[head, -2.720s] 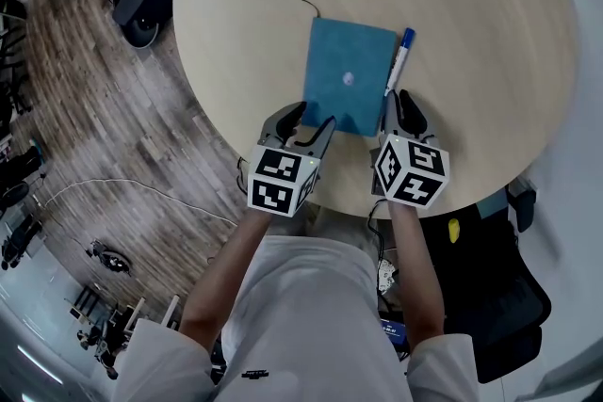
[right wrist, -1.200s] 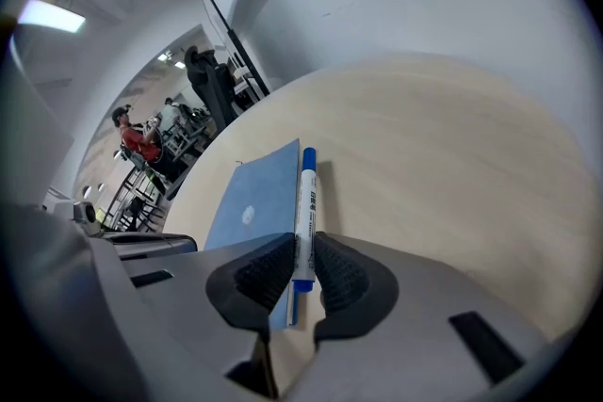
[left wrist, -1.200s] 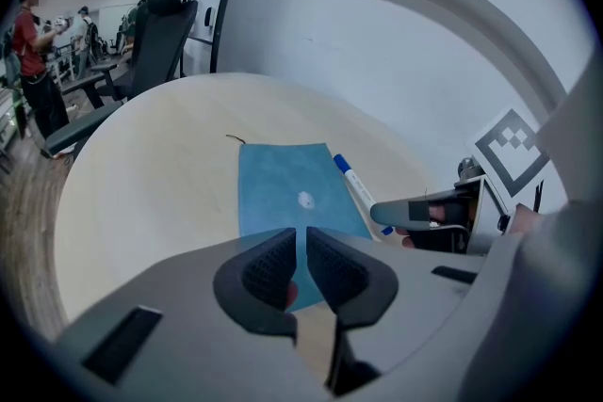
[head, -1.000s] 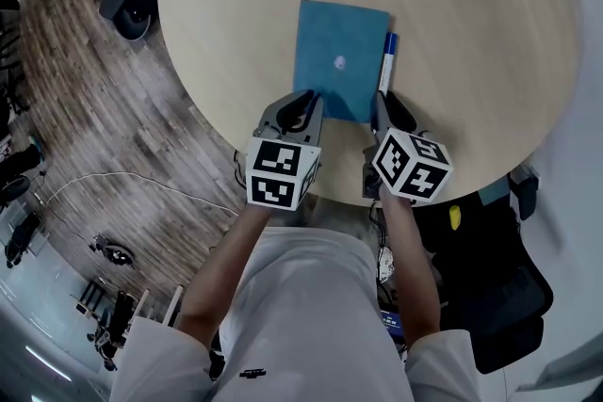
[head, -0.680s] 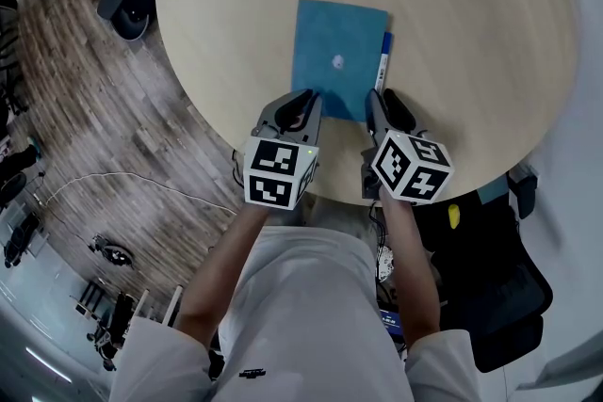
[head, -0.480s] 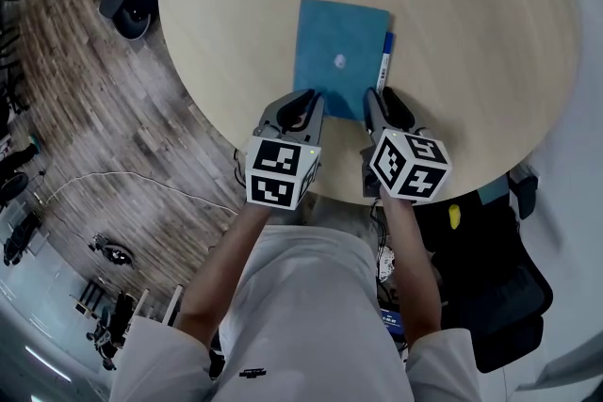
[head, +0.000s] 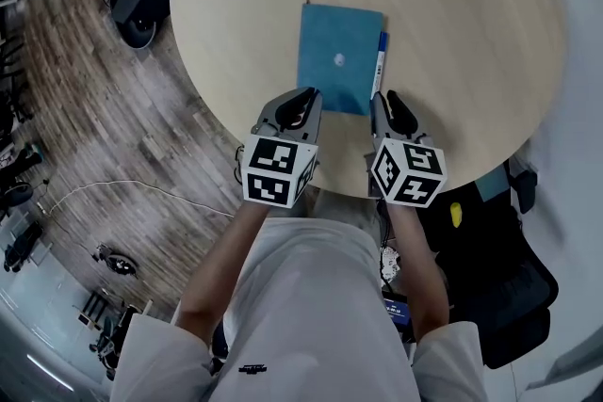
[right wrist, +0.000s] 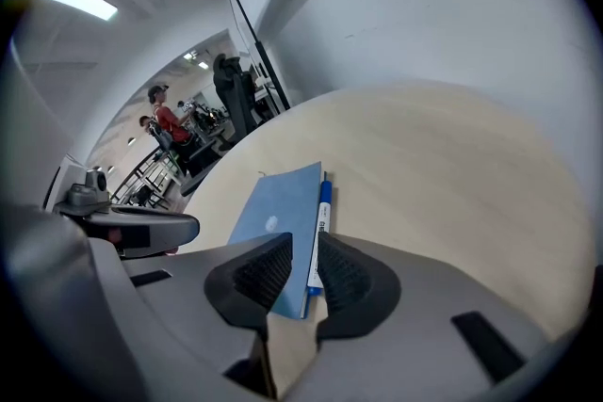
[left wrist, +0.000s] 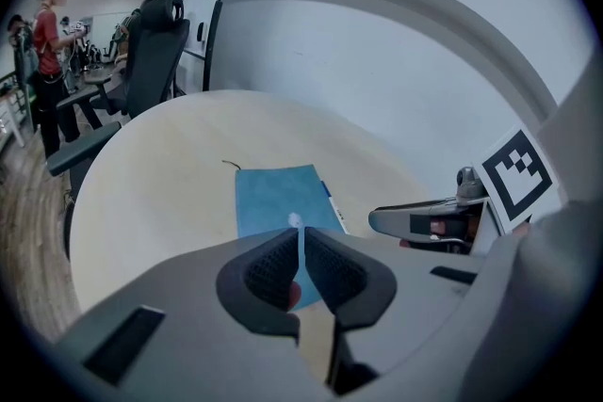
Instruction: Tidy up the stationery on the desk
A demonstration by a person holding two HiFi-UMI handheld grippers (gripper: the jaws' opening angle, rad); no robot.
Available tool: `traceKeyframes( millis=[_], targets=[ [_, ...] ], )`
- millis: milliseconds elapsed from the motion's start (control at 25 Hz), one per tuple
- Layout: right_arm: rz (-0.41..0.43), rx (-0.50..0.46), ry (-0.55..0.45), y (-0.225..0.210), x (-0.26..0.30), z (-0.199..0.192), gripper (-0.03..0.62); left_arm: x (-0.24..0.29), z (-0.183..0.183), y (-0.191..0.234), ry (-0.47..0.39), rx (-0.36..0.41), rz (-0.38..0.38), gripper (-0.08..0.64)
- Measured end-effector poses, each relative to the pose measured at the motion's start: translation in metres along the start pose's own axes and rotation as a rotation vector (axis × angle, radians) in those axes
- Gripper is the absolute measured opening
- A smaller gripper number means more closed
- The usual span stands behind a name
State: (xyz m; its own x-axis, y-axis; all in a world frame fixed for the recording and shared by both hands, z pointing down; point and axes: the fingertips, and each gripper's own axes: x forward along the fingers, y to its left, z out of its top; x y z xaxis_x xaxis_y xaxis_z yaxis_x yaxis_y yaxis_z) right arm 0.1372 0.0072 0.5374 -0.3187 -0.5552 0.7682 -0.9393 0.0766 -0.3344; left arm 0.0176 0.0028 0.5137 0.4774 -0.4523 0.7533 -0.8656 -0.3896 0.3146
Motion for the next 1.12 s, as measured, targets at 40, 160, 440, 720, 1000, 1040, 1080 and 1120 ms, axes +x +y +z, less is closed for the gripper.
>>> traceKeyframes(
  millis=[40,160,440,720,1000,1040,1080,1120],
  targets=[
    [0.0,0.001,-0.006,0.001,-0.005,0.002,0.1,-0.004,0.003,-0.002,-0.005,0.005,-0.002,0.037],
    [-0.002,-0.005,-0.021,0.003,-0.02,0.009,0.084,-0.016,0.013,-0.008,-0.021,0.012,-0.008,0.035],
    [0.026,0.007,-0.076,0.024,-0.06,0.029,0.06,-0.054,0.037,-0.035,-0.053,0.045,-0.063,0.034],
    [0.05,0.017,-0.139,0.043,-0.101,0.055,0.054,-0.087,0.064,-0.061,-0.07,0.083,-0.121,0.034],
    [0.075,0.028,-0.218,0.063,-0.163,0.077,0.052,-0.132,0.086,-0.092,-0.117,0.131,-0.187,0.034],
    [0.083,0.026,-0.227,0.068,-0.171,0.078,0.052,-0.138,0.085,-0.095,-0.122,0.135,-0.195,0.034],
    [0.093,0.023,-0.234,0.071,-0.177,0.078,0.052,-0.143,0.084,-0.097,-0.125,0.14,-0.201,0.034],
    [0.105,0.022,-0.241,0.074,-0.181,0.079,0.052,-0.145,0.084,-0.099,-0.127,0.148,-0.205,0.034]
  ],
)
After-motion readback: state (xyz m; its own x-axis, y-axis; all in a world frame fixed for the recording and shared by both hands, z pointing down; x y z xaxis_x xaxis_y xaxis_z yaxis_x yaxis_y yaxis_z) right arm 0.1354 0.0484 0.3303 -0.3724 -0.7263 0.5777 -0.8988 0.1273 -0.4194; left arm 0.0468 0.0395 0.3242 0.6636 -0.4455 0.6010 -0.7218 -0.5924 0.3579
